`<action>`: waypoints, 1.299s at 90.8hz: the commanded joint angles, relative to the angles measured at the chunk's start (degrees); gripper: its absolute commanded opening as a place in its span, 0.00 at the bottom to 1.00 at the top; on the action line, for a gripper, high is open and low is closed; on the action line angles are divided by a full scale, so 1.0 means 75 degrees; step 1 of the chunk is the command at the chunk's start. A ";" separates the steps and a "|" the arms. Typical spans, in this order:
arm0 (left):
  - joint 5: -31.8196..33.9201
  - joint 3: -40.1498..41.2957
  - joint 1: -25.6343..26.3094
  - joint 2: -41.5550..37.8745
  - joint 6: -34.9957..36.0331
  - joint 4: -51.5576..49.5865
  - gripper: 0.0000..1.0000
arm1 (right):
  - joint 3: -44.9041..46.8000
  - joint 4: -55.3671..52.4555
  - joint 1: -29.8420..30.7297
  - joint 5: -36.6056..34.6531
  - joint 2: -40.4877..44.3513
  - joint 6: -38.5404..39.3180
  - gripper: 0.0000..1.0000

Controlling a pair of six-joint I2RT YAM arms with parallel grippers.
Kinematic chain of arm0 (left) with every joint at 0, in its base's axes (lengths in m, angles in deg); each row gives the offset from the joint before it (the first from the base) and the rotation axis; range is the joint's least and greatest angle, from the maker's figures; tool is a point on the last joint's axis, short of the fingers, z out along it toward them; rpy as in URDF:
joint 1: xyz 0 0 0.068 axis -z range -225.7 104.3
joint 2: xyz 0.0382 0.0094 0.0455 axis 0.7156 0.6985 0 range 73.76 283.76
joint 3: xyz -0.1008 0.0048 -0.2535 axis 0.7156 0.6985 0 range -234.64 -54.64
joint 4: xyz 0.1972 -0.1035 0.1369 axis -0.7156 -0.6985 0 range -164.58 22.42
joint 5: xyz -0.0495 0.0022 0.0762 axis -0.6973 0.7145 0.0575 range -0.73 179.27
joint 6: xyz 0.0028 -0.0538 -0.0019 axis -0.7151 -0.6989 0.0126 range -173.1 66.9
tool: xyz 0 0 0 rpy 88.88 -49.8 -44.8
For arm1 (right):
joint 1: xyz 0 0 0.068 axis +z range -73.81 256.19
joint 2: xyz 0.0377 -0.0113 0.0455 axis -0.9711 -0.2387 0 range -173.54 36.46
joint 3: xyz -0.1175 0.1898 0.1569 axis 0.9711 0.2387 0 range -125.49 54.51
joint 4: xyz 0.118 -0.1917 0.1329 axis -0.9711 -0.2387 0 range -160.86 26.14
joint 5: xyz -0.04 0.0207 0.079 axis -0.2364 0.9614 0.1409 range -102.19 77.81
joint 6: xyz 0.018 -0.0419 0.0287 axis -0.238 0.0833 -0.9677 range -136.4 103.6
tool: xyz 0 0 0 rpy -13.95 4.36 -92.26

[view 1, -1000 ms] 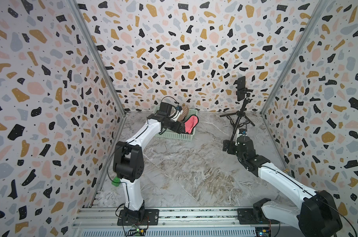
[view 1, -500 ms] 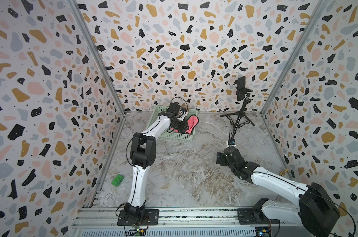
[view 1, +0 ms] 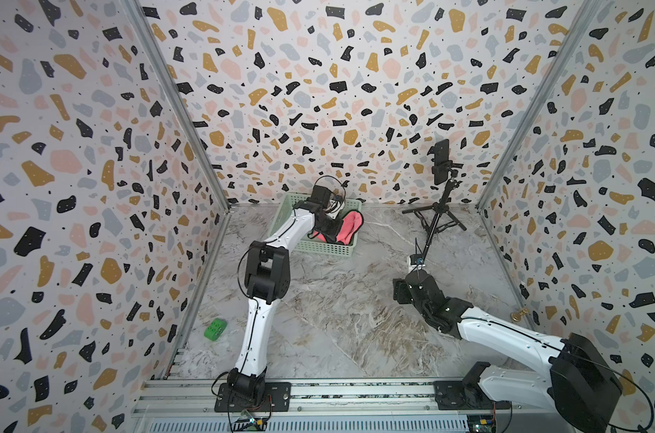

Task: Fold the square dishcloth
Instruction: Pick up the cleaning item from the bin, then place the cleaning item at the center of the board.

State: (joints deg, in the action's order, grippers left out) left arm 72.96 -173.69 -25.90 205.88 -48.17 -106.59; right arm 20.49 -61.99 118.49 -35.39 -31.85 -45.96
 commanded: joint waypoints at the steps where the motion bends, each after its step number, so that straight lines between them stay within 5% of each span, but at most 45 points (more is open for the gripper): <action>1: 0.0237 0.0542 0.0110 -0.1580 0.1219 0.0356 0.00 | -0.0187 0.0233 0.0124 -0.0175 -0.0037 0.0230 0.72; 42: -0.0376 0.4473 0.0539 -0.6994 0.5781 -0.0971 0.00 | 0.0483 0.2354 0.0564 0.1481 0.0087 0.1484 0.92; 61: -0.0677 0.5975 0.0576 -0.8873 0.6480 -0.1438 0.00 | 0.0662 0.3453 0.1300 0.1789 -0.0312 0.2477 0.99; 79: -0.0211 0.6620 0.0599 -0.9345 0.6482 -0.1552 0.00 | 0.0416 0.3882 0.1891 0.3165 -0.1363 0.3290 0.99; 94: 0.0048 0.6827 0.0600 -0.9416 0.6292 -0.1585 0.00 | 0.0070 0.4789 0.2819 0.2161 -0.2446 0.4282 1.00; 118: 0.0478 0.6771 0.0594 -0.9148 0.6117 -0.1504 0.00 | -0.1136 0.6660 0.2816 -0.0972 -0.4861 0.6615 0.99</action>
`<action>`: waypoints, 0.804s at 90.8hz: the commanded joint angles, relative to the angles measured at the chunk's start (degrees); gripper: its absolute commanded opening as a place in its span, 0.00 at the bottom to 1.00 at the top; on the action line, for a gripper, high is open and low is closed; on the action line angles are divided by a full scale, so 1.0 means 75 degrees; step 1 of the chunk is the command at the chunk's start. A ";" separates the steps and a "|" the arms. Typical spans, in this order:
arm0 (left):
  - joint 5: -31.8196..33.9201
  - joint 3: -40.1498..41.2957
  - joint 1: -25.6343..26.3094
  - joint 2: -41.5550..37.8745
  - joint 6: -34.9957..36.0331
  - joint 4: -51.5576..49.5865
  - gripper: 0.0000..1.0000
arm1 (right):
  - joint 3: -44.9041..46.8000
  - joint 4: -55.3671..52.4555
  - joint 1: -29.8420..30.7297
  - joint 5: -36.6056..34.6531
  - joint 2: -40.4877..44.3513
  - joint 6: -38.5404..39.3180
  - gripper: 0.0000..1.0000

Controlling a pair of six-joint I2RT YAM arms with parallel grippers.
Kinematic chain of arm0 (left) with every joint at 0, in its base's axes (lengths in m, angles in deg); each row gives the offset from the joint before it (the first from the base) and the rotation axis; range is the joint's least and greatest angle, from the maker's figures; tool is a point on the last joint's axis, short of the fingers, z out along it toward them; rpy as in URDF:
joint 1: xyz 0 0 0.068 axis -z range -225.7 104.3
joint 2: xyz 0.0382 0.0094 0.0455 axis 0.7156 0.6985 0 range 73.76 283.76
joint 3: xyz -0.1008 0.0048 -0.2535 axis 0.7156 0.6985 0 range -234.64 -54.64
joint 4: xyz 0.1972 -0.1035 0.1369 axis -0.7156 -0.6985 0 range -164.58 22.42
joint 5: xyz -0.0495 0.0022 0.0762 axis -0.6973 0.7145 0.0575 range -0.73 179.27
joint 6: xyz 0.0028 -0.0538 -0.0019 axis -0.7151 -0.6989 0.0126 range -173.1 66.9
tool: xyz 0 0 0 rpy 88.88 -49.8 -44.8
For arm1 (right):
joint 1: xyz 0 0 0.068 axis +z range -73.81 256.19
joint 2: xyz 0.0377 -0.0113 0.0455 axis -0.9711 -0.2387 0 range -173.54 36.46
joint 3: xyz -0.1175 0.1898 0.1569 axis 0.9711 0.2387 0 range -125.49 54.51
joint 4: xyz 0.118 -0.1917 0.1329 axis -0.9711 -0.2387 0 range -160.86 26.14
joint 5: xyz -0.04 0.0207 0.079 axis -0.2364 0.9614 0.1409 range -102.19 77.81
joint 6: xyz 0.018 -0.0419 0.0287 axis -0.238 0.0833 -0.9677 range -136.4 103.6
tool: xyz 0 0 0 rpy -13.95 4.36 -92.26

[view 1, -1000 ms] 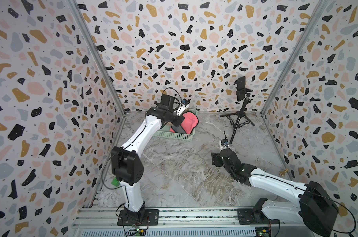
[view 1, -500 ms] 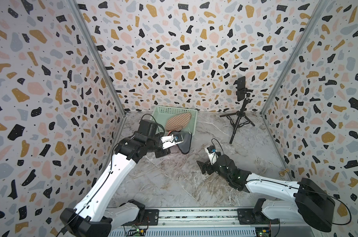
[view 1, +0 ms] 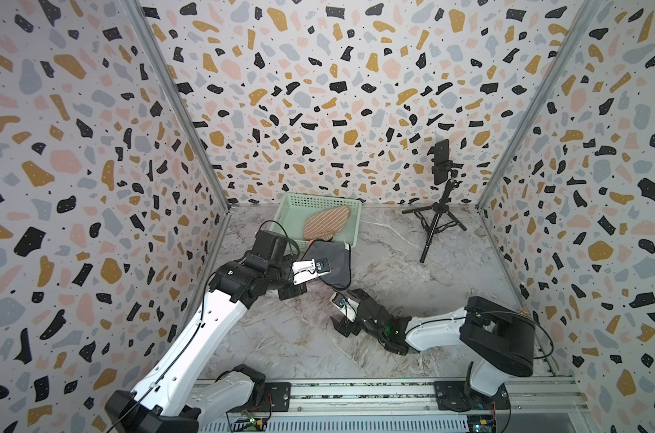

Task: Fold the square dishcloth
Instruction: Place the cleaning item at the center of the board.

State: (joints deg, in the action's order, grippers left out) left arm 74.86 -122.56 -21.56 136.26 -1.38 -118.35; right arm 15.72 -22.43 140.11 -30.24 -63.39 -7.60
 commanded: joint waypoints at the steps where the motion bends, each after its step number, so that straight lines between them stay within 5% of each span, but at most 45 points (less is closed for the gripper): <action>1: 0.0235 -0.0047 0.0009 0.0154 -0.0129 0.0059 0.00 | -0.0536 0.1452 -0.0070 -0.1719 -0.0743 0.1570 0.99; 10: 0.0269 -0.0080 -0.0004 0.0274 -0.0214 -0.0022 0.00 | -0.0880 0.1995 -0.0193 -0.1742 -0.1393 0.1944 0.98; 17: 0.0284 -0.0118 -0.0015 0.0322 -0.0259 -0.0122 0.00 | -0.1101 0.2042 -0.0287 -0.1602 -0.1632 0.1903 0.85; 38: 0.0494 -0.0013 -0.0356 0.0397 -0.0217 -0.0097 0.00 | -0.0749 0.2011 -0.0635 -0.1333 -0.1040 0.2092 0.00; 47: 0.0668 -0.0075 -0.0510 0.0413 -0.0263 0.0066 0.00 | -0.0483 0.1418 -0.0636 -0.1322 -0.0065 0.2098 0.00; 73: 0.0843 -0.0773 -0.0634 -0.0162 -0.0414 -0.0024 0.00 | -0.1095 -0.3122 -0.0636 -0.0947 0.3729 0.0935 0.00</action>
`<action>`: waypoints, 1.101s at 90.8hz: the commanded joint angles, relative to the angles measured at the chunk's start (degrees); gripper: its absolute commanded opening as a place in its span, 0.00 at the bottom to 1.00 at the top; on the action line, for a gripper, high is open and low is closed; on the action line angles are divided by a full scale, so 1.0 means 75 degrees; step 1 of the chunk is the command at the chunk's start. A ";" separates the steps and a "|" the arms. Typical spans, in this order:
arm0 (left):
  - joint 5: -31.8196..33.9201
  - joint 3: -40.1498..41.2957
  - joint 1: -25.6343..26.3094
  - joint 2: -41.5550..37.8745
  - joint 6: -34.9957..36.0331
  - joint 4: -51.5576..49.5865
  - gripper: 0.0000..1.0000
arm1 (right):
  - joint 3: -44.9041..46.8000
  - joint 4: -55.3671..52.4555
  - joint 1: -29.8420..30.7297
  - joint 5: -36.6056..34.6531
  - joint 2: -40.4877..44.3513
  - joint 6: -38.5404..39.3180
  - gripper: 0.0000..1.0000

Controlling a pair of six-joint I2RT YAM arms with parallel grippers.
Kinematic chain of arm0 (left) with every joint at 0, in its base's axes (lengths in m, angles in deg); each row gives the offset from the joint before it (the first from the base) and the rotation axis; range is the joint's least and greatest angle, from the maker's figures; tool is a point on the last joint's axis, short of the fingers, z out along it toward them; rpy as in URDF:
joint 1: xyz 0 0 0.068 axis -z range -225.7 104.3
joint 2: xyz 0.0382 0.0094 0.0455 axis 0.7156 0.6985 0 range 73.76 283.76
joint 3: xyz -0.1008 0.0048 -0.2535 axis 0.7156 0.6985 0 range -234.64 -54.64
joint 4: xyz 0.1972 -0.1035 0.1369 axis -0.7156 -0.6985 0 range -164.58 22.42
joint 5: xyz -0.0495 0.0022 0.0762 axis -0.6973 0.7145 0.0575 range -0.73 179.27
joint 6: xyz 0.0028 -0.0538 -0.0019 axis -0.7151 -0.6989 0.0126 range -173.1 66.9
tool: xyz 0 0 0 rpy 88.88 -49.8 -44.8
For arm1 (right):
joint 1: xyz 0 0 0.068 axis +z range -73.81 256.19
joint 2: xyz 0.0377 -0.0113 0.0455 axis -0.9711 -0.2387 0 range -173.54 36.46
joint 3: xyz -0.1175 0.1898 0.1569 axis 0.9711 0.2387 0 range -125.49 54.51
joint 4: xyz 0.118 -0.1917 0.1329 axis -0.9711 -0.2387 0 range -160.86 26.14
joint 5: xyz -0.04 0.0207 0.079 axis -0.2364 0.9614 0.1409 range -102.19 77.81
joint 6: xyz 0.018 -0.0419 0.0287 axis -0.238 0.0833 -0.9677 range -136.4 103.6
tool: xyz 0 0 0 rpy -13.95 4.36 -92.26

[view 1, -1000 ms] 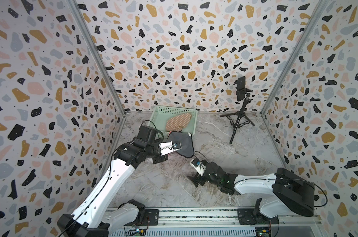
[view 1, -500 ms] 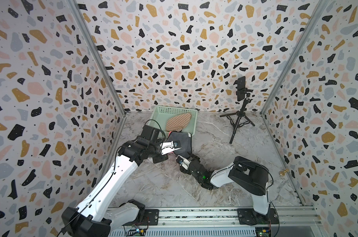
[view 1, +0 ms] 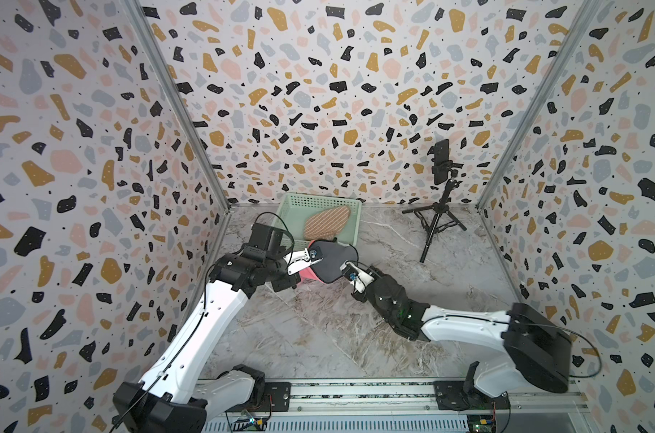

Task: Fold the square dishcloth
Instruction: Place the cleaning item at the center of the board.

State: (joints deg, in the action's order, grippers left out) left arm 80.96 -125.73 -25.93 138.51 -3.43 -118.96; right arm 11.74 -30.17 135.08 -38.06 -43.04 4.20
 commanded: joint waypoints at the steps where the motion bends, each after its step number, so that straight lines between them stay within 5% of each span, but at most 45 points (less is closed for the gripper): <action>1: 0.0024 -0.0352 -0.0049 -0.0499 -0.0147 0.0067 0.00 | -0.0631 -0.2213 0.0034 0.0056 0.1097 -0.0673 0.00; 16: 0.0171 -0.0301 -0.0046 -0.0460 -0.0339 0.0608 0.00 | -0.1457 -0.3569 0.0024 -0.0456 0.1386 -0.0867 0.00; 38: 0.1071 -0.1411 -0.0046 0.0904 -0.1104 0.1675 0.00 | -0.3568 -0.4768 -0.0762 -0.0974 -0.0089 -0.0389 0.00; 55: 0.0934 -0.1938 -0.0046 0.0855 -0.1191 0.1676 0.00 | -0.4460 -0.5333 -0.1098 -0.1447 -0.0285 -0.0017 0.00; 75: -0.0058 0.0706 -0.0049 -0.0964 -0.0208 0.1506 0.00 | -0.2654 -0.5625 -0.0075 -0.1819 0.0874 -0.0425 0.00; 100: -0.1081 0.4713 -0.0034 -0.3014 0.1717 0.0690 0.00 | 0.0140 -0.6887 0.1956 -0.0944 0.0587 -0.4429 0.00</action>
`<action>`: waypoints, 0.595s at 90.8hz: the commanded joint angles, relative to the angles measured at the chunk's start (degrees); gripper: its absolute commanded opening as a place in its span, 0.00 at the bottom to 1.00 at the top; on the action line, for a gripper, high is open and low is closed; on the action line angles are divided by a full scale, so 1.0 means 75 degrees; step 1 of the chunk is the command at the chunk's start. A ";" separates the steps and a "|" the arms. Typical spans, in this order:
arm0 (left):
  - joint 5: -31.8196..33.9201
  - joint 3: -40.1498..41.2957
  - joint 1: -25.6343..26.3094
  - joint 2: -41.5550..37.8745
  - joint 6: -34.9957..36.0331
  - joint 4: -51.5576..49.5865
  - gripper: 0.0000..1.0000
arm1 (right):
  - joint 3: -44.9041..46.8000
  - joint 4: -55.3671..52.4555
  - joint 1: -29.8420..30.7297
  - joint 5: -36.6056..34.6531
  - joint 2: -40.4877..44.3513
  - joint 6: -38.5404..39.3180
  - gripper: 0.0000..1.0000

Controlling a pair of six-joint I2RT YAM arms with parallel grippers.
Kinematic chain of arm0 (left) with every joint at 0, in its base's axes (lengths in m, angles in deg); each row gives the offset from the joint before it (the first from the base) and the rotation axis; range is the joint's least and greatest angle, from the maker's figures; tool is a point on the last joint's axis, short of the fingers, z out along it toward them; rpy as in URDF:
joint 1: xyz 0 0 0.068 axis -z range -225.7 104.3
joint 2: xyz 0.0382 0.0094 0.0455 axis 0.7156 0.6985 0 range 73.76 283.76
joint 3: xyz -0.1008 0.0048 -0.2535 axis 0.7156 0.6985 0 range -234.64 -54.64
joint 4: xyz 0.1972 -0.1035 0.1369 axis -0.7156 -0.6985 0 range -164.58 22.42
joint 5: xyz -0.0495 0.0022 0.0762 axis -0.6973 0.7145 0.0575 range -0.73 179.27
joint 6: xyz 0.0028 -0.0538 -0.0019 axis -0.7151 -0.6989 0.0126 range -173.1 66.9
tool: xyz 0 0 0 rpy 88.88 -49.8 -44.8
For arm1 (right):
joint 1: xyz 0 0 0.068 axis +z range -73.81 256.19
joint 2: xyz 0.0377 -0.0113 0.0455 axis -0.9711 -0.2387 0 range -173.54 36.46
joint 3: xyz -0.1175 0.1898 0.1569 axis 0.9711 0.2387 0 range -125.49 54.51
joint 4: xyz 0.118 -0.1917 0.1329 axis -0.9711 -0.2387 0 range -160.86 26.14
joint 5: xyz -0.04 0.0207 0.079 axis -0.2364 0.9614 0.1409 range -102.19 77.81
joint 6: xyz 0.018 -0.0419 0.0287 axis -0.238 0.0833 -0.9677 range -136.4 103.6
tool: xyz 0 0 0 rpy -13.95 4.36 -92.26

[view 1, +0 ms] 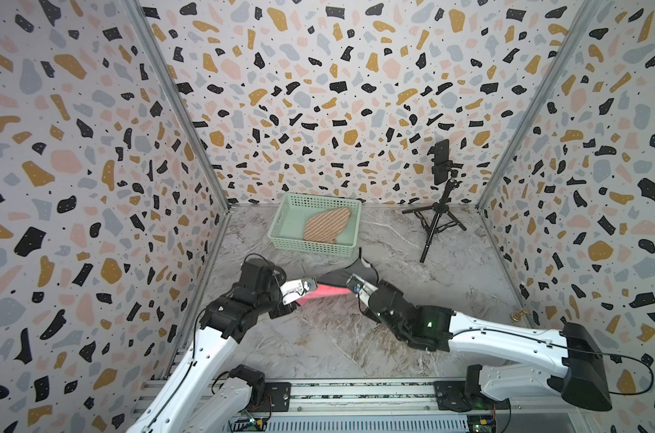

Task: Fold the square dishcloth
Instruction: Place the cleaning item at the center of the board.

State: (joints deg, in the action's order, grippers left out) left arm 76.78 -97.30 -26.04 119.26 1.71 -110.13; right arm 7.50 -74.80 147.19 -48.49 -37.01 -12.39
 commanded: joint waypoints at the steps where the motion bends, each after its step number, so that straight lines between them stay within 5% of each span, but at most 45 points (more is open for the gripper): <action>1: -0.0549 0.1019 -0.0020 -0.0485 0.1134 -0.0524 0.00 | 0.0762 -0.0946 0.0394 0.0522 -0.0232 -0.2360 0.00; 8: -0.0686 0.1457 -0.0008 -0.0723 0.1682 -0.1158 0.01 | 0.0879 -0.1257 0.0791 0.0970 -0.0306 -0.2968 0.14; 16: -0.1000 0.1446 -0.0011 -0.1056 0.2239 -0.2441 0.40 | 0.0670 -0.1816 0.1030 0.1664 -0.0028 -0.3229 0.43; 25: -0.1648 0.0897 -0.0010 -0.1206 0.2342 -0.3711 0.51 | 0.0485 -0.2029 0.1010 0.2204 0.0746 -0.3196 0.60; 39: -0.2268 0.0390 -0.0008 -0.1045 0.1629 -0.3806 0.58 | 0.0088 -0.1675 -0.0282 0.3402 0.1024 -0.3501 0.65; 54: -0.0634 0.0879 -0.0017 0.0136 -0.0204 -0.0090 0.40 | -0.0354 -0.0450 -0.1795 0.4139 -0.0427 -0.3817 0.54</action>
State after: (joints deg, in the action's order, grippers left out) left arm 65.61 -92.42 -25.93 113.62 10.78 -128.88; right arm 6.96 -82.97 138.18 -23.85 -33.40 -37.72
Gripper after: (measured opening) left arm 0.457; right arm 0.566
